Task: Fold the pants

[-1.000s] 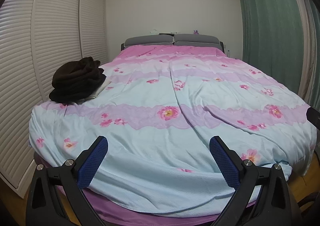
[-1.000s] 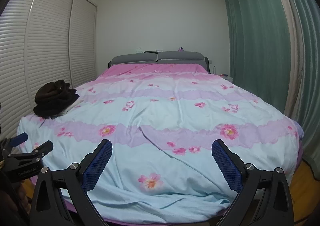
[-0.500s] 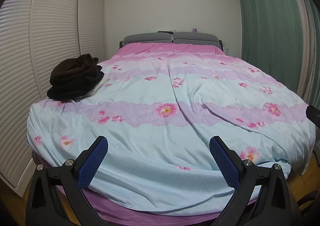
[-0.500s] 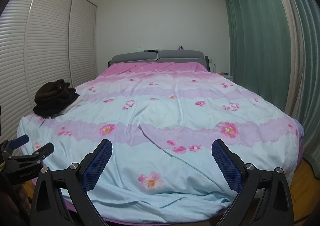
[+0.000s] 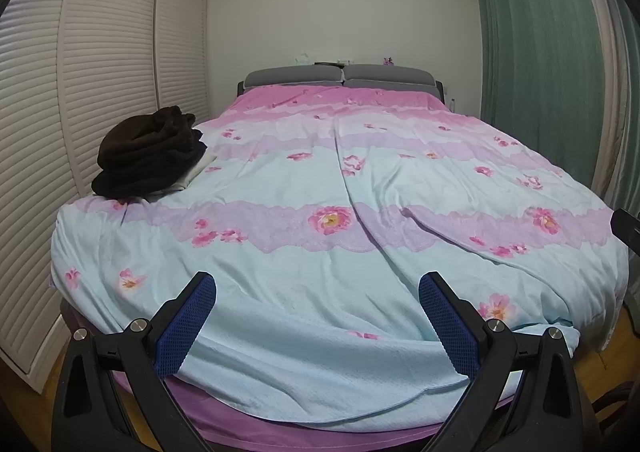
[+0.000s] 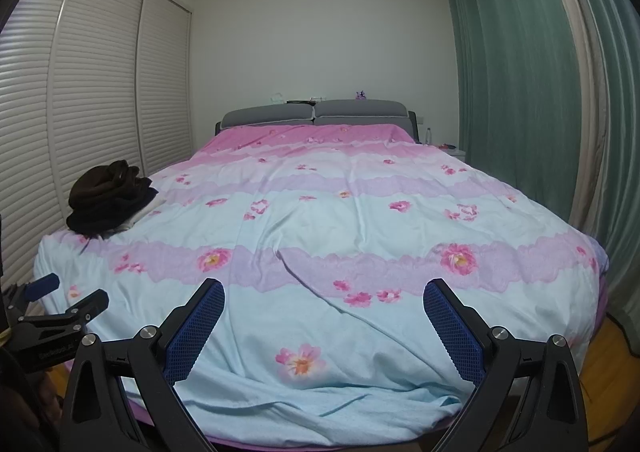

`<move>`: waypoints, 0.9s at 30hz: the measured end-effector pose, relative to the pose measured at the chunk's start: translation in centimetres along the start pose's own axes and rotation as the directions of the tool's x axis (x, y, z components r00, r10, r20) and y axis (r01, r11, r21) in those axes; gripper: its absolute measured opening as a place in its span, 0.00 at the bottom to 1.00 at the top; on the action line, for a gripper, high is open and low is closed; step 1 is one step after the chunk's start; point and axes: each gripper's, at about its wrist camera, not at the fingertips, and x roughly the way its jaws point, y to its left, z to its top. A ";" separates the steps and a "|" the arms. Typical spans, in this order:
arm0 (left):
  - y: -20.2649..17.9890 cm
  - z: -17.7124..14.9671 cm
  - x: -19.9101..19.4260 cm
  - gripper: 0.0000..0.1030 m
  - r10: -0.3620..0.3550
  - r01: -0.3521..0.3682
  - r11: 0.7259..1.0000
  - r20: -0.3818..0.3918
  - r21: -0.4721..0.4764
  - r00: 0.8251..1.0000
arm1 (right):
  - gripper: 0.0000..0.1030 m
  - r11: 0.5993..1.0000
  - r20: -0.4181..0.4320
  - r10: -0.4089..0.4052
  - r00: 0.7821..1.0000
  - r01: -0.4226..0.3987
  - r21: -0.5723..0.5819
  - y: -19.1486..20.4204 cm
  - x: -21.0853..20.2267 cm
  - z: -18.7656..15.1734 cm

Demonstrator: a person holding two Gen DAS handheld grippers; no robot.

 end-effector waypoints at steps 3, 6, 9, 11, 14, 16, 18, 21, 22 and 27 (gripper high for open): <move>0.0 -0.1 0.0 1.00 0.002 -0.002 1.000 -0.006 0.001 1.000 | 0.98 1.000 0.001 0.000 1.000 0.000 0.002 -0.1 0.1 -0.1; -0.2 0.0 0.0 1.00 -0.004 0.004 1.000 -0.010 0.009 1.000 | 0.98 1.000 0.001 -0.001 1.000 0.001 0.001 0.0 0.1 -0.1; -0.3 0.1 -0.1 1.00 -0.009 0.009 1.000 -0.010 0.017 1.000 | 0.98 1.000 0.000 -0.001 1.000 0.001 0.004 0.0 0.0 -0.1; -0.3 0.2 -0.1 1.00 -0.007 0.007 1.000 -0.014 0.018 1.000 | 0.98 1.000 0.002 -0.001 1.000 0.001 0.004 -0.1 0.0 -0.1; -0.5 0.1 0.0 1.00 0.000 0.001 1.000 -0.018 0.025 1.000 | 0.98 1.000 0.003 -0.001 1.000 0.001 0.006 -0.1 0.0 -0.1; -0.5 0.1 0.1 1.00 -0.002 0.002 1.000 -0.024 0.026 1.000 | 0.98 1.000 0.002 -0.001 1.000 0.001 0.006 0.0 0.0 -0.2; -0.5 0.1 0.1 1.00 0.009 -0.008 1.000 -0.021 0.024 1.000 | 0.98 1.000 0.000 0.000 1.000 0.000 0.006 0.1 0.0 -0.2; -0.4 0.1 0.0 1.00 0.011 -0.011 1.000 -0.015 0.009 1.000 | 0.98 1.000 0.002 -0.002 1.000 0.002 0.004 0.1 0.0 -0.2; -0.3 0.1 0.0 1.00 0.011 -0.011 1.000 -0.015 0.004 1.000 | 0.98 1.000 0.003 -0.002 1.000 0.002 0.004 0.1 0.0 -0.2; -0.3 0.0 0.2 1.00 -0.006 0.006 1.000 -0.026 -0.001 1.000 | 0.98 1.000 -0.002 -0.001 1.000 0.001 0.005 0.1 0.1 -0.1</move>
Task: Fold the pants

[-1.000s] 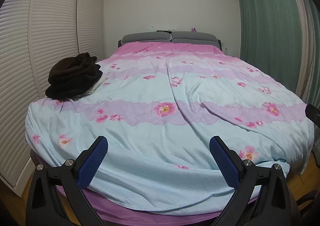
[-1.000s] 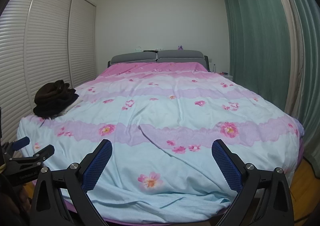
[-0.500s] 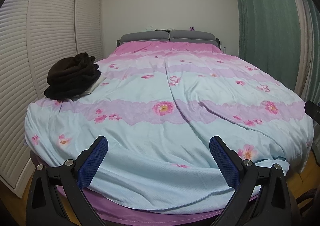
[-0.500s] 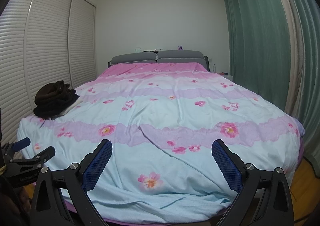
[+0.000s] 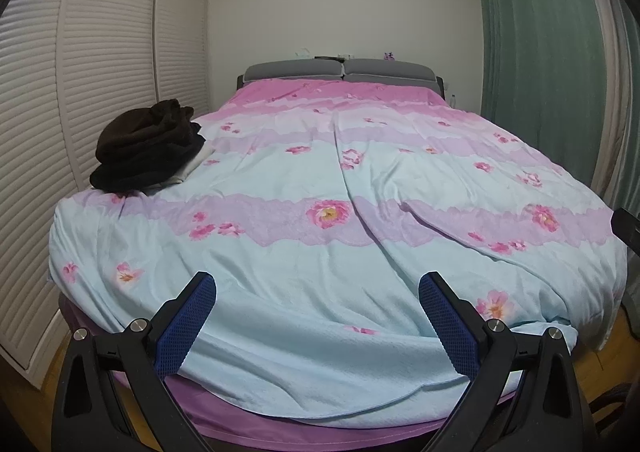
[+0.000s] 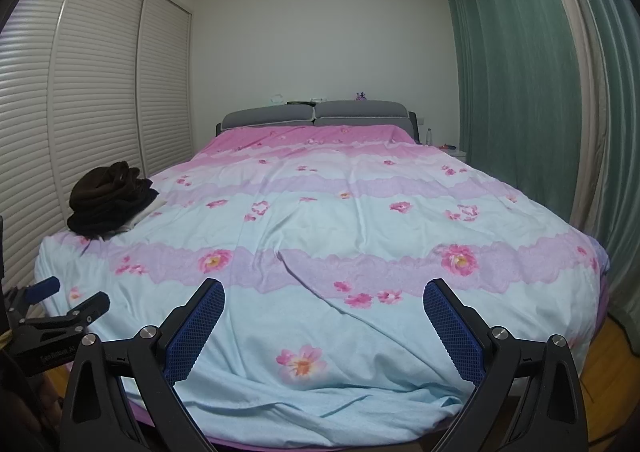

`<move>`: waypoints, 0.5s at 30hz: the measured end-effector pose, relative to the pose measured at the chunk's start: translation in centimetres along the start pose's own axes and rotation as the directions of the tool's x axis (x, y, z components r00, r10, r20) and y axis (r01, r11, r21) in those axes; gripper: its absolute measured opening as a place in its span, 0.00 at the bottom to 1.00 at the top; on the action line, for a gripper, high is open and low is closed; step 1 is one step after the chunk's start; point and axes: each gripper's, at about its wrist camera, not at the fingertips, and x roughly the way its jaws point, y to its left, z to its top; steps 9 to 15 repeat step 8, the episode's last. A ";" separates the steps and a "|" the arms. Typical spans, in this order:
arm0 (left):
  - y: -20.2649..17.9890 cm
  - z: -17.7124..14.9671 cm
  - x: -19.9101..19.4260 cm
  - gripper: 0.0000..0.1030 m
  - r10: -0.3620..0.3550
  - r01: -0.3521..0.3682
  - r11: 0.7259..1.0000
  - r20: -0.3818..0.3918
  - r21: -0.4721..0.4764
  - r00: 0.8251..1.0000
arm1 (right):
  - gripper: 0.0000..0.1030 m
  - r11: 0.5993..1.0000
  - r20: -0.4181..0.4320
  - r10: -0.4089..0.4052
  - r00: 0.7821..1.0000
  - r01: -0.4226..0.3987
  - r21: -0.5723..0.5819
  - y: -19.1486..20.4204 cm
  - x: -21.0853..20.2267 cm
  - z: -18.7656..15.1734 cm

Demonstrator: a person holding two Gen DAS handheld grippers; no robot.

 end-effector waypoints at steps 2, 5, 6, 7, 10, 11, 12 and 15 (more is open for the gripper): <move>-0.2 -0.1 0.0 1.00 -0.003 0.003 1.000 0.002 0.010 1.000 | 0.98 1.000 -0.002 0.002 1.000 -0.002 0.003 0.1 0.0 0.0; -0.7 -0.2 -0.3 1.00 -0.004 0.003 1.000 0.015 0.031 1.000 | 0.98 1.000 -0.002 0.001 1.000 -0.001 0.003 0.2 0.0 0.0; -0.8 -0.2 -0.3 1.00 -0.005 0.004 0.999 0.017 0.033 1.000 | 0.98 1.000 -0.001 0.001 1.000 -0.001 0.004 0.2 -0.1 0.0; -0.8 -0.2 -0.3 1.00 -0.004 0.004 0.999 0.018 0.037 1.000 | 0.98 1.000 -0.002 0.003 1.000 -0.003 0.004 0.2 0.0 0.0; -0.9 -0.2 -0.3 1.00 -0.003 0.003 0.999 0.015 0.041 1.000 | 0.98 1.000 -0.002 0.001 1.000 -0.001 0.004 0.2 -0.1 0.0; -0.9 -0.2 -0.3 1.00 -0.003 0.003 0.999 0.015 0.041 1.000 | 0.98 1.000 -0.002 0.001 1.000 -0.001 0.004 0.2 -0.1 0.0; -0.9 -0.2 -0.3 1.00 -0.003 0.003 0.999 0.015 0.041 1.000 | 0.98 1.000 -0.002 0.001 1.000 -0.001 0.004 0.2 -0.1 0.0; -0.9 -0.2 -0.3 1.00 -0.003 0.003 0.999 0.015 0.041 1.000 | 0.98 1.000 -0.002 0.001 1.000 -0.001 0.004 0.2 -0.1 0.0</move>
